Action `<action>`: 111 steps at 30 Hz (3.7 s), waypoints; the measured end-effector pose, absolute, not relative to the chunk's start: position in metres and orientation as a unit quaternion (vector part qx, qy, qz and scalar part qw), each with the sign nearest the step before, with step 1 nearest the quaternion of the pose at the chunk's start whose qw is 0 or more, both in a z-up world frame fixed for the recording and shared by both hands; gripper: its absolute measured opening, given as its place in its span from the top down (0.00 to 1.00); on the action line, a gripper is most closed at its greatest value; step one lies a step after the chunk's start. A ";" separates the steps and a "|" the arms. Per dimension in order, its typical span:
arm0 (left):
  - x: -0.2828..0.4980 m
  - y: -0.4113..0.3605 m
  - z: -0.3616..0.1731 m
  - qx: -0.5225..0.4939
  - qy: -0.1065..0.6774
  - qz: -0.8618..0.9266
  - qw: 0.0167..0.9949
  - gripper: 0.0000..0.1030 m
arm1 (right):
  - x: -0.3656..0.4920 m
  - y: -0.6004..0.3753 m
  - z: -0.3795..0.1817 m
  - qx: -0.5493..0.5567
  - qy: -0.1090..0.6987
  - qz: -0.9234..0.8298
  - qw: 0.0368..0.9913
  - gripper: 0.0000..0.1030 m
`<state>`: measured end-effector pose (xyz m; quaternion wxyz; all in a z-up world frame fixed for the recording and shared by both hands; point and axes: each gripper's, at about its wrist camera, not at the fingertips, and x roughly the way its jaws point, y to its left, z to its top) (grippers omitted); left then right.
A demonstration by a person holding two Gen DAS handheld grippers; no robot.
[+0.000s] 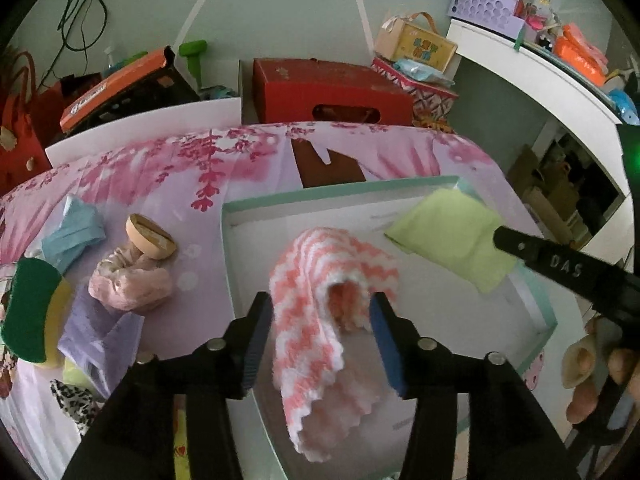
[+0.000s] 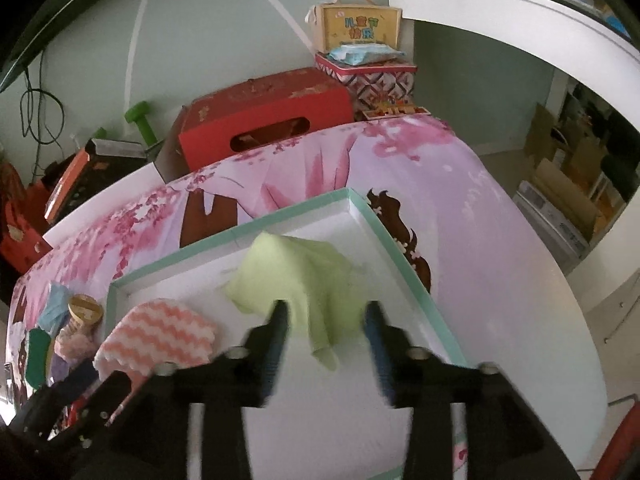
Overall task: Organize soft objects
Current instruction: 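Open both grippers to drop the towel and green cloth into the tray, then move the left gripper back to the pile and grasp the leopard scrunchie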
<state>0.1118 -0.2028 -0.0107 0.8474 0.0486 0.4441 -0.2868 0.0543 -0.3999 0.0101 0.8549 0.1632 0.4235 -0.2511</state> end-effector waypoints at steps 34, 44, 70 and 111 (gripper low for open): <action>0.117 -0.171 -0.004 0.047 0.443 -0.211 0.870 0.01 | 0.058 -0.392 0.009 0.154 0.424 -0.258 0.854 0.00; 0.114 -0.122 0.022 0.013 0.420 -0.176 0.890 0.01 | 0.067 -0.362 0.024 0.148 0.389 -0.207 0.885 0.00; 0.114 0.015 0.008 -0.094 0.449 -0.048 0.887 0.01 | 0.082 -0.208 0.030 0.074 0.390 0.020 0.918 0.00; 0.122 -0.042 -0.063 -0.069 0.574 -0.131 0.805 0.58 | 0.081 -0.193 -0.007 0.052 0.465 0.006 0.884 0.00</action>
